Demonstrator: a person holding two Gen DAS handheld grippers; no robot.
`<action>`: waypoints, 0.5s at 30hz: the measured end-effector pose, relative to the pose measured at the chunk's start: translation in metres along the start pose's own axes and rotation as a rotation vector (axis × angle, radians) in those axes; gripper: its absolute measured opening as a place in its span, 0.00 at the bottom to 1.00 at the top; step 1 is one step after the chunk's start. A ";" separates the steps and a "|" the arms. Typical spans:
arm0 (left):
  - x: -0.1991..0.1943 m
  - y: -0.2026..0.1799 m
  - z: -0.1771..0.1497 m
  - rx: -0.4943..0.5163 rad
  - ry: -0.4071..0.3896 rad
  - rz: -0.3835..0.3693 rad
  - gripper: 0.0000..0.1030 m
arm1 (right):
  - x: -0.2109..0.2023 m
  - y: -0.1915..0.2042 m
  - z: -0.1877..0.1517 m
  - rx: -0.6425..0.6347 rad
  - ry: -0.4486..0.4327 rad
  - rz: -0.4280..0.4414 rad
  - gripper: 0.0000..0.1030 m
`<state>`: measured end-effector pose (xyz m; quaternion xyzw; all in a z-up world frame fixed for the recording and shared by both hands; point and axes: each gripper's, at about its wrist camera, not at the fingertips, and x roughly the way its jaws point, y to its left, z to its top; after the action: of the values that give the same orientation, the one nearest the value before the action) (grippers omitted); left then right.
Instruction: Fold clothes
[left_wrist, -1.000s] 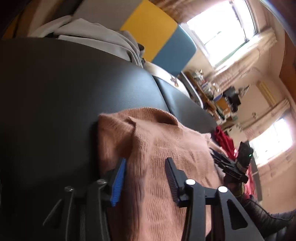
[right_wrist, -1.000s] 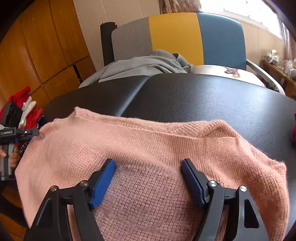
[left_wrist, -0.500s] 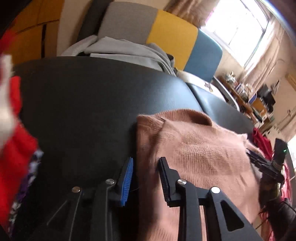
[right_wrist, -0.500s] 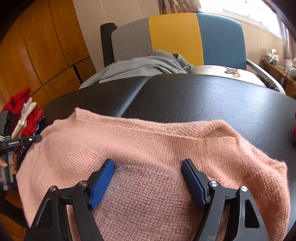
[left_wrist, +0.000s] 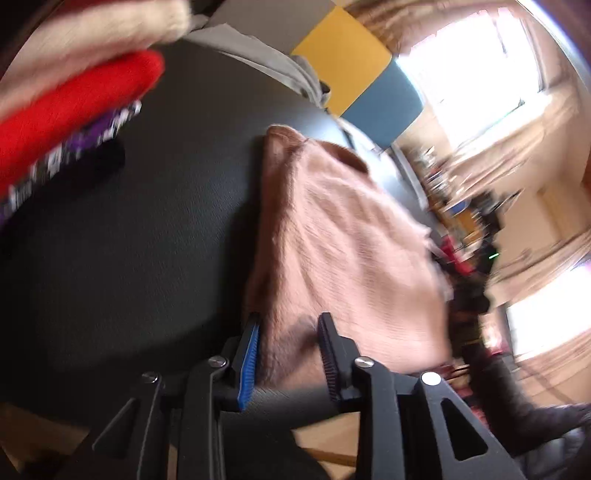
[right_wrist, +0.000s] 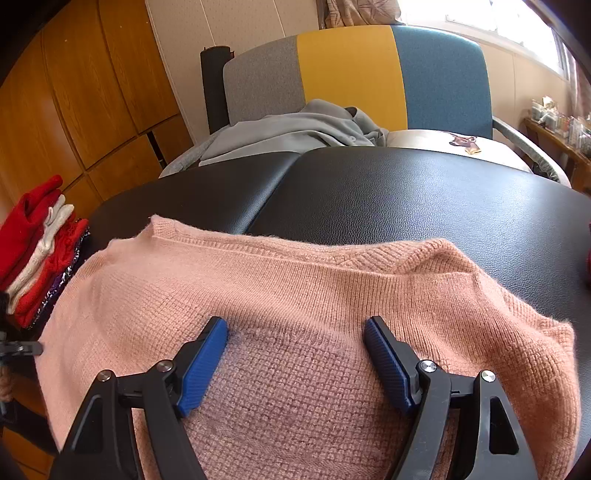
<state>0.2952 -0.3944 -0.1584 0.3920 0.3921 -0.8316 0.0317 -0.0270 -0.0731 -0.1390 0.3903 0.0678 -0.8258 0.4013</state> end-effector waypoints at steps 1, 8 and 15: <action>-0.002 -0.001 -0.003 0.005 -0.011 0.009 0.07 | 0.000 0.000 0.000 0.000 0.000 -0.001 0.76; 0.000 0.004 -0.032 -0.006 0.003 0.100 0.04 | 0.000 0.003 0.000 -0.019 0.004 -0.002 0.78; -0.019 -0.022 -0.021 0.074 -0.071 0.134 0.22 | 0.001 0.002 0.001 -0.026 0.009 0.000 0.79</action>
<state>0.3137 -0.3702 -0.1400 0.3884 0.3328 -0.8549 0.0866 -0.0265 -0.0757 -0.1382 0.3887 0.0803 -0.8232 0.4060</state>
